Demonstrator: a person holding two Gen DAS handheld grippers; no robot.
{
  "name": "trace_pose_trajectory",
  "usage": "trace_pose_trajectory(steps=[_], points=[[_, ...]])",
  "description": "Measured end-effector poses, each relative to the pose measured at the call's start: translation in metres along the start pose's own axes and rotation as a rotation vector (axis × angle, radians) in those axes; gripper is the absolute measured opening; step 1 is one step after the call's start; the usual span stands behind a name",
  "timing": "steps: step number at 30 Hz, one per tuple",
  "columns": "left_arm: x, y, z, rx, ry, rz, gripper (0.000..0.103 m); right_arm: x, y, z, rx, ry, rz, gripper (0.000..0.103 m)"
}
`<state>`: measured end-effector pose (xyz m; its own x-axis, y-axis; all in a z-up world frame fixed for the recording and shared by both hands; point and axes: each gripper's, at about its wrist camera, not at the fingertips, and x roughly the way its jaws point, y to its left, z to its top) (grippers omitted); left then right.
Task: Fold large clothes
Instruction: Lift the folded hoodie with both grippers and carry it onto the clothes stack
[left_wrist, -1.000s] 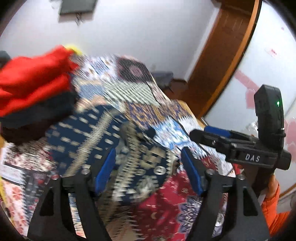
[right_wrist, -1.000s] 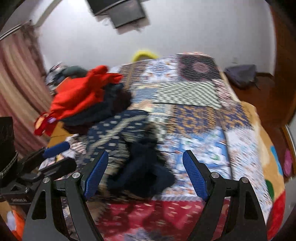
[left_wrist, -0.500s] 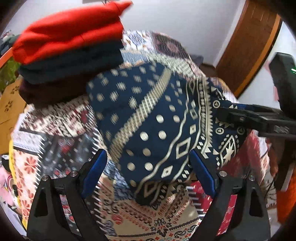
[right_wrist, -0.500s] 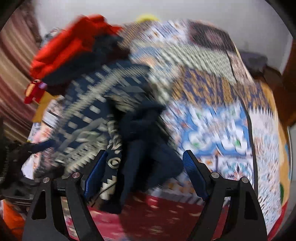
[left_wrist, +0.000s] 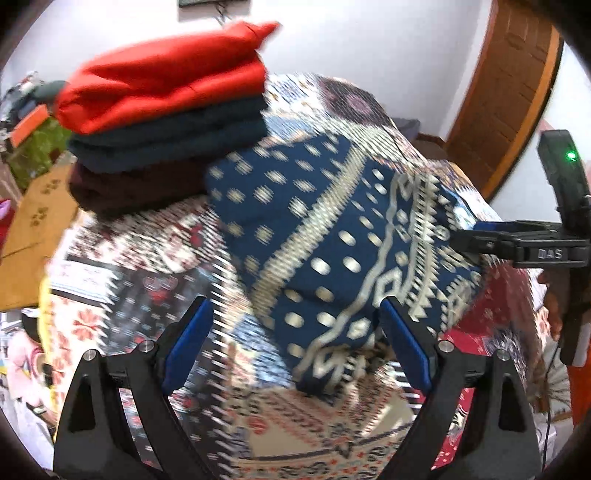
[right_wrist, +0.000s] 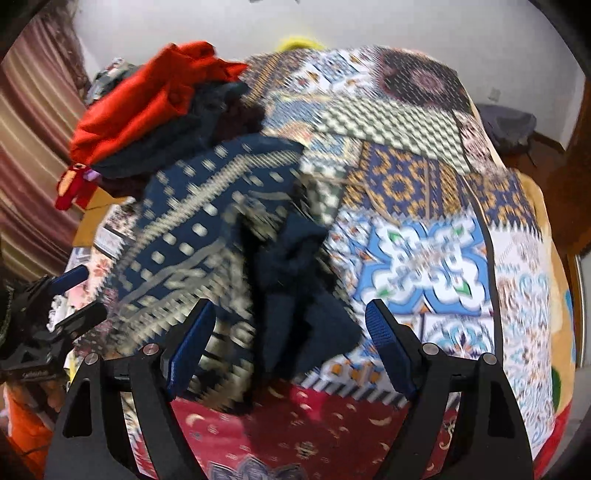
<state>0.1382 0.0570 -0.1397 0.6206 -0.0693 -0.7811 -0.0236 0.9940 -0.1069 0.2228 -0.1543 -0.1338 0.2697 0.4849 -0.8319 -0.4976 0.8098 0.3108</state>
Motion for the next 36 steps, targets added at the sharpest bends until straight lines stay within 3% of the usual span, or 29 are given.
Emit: trace_pose_trajectory(steps=[4,8,12,15,22,27,31,34,36], points=[[-0.004,0.024,0.013,-0.066,-0.021,0.021,0.091,0.009,0.012,0.014,-0.035,0.004,0.055,0.081],[0.007,0.046,0.022,-0.143,-0.003,-0.017,0.091,0.037,0.01,0.022,-0.024,0.066,0.08,0.081],[0.031,0.052,0.026,-0.195,0.062,-0.124,0.091,0.061,-0.007,0.026,0.027,0.131,0.081,0.081],[0.05,0.05,0.026,-0.22,0.115,-0.187,0.091,0.081,-0.029,0.031,0.094,0.198,0.161,0.092],[0.093,0.056,0.031,-0.328,0.193,-0.351,0.096,0.121,-0.054,0.037,0.171,0.332,0.303,0.098],[0.12,0.064,0.034,-0.401,0.236,-0.425,0.1,0.14,-0.057,0.048,0.184,0.369,0.379,0.101],[0.144,0.069,0.029,-0.487,0.28,-0.529,0.101,0.158,-0.054,0.059,0.209,0.381,0.429,0.101],[0.15,0.072,0.026,-0.525,0.284,-0.569,0.101,0.168,-0.05,0.063,0.237,0.389,0.464,0.091],[0.15,0.071,0.026,-0.525,0.281,-0.571,0.101,0.172,-0.047,0.062,0.262,0.397,0.482,0.078]])
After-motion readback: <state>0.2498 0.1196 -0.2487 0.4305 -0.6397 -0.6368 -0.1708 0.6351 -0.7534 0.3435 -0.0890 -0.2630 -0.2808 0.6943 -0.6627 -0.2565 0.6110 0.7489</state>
